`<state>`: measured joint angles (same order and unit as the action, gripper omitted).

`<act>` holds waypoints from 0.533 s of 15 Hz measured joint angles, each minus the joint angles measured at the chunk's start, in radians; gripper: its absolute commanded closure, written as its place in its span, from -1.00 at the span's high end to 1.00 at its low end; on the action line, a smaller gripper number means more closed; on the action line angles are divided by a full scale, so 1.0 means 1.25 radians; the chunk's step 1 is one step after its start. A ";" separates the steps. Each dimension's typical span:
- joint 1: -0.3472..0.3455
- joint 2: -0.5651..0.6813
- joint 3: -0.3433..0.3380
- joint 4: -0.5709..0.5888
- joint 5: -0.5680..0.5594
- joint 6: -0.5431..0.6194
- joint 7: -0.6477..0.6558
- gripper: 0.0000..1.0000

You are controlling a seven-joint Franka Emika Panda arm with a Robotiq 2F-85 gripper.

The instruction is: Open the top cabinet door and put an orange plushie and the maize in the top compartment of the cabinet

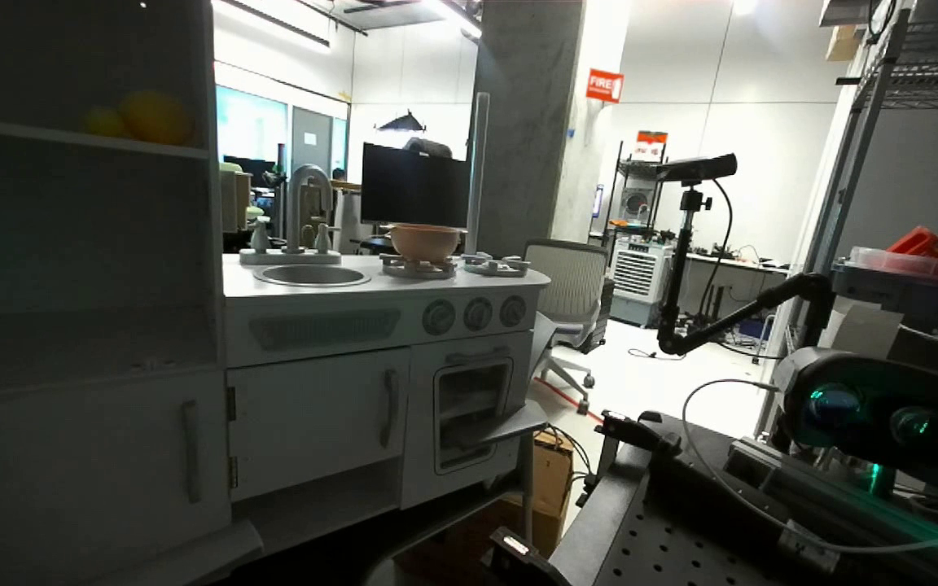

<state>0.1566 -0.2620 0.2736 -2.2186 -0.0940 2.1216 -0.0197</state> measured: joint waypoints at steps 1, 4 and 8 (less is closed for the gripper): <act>0.001 -0.047 -0.013 -0.043 0.012 -0.002 0.000 1.00; 0.001 -0.184 -0.073 -0.153 0.029 -0.046 -0.012 1.00; -0.011 -0.298 -0.190 -0.194 0.030 -0.186 -0.098 1.00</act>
<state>0.1423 -0.6348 0.0358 -2.4616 -0.0562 1.8895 -0.1416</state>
